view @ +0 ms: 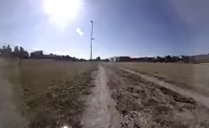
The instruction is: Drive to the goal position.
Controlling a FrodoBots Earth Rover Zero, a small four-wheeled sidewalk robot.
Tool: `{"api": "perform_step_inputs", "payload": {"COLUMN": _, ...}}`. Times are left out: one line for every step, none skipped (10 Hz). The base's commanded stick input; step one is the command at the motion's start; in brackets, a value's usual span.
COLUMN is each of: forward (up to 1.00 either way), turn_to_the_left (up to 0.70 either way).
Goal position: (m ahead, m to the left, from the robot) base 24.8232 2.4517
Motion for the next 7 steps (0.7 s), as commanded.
{"api": "perform_step_inputs", "payload": {"forward": 0.5, "turn_to_the_left": 0.0}}
{"api": "perform_step_inputs", "payload": {"forward": 0.5, "turn_to_the_left": 0.0}}
{"api": "perform_step_inputs", "payload": {"forward": 0.5, "turn_to_the_left": 0.0}}
{"api": "perform_step_inputs", "payload": {"forward": 0.5, "turn_to_the_left": 0.0}}
{"api": "perform_step_inputs", "payload": {"forward": 0.5, "turn_to_the_left": 0.0}}
{"api": "perform_step_inputs", "payload": {"forward": 0.5, "turn_to_the_left": 0.0}}
{"api": "perform_step_inputs", "payload": {"forward": 0.5, "turn_to_the_left": 0.0}}
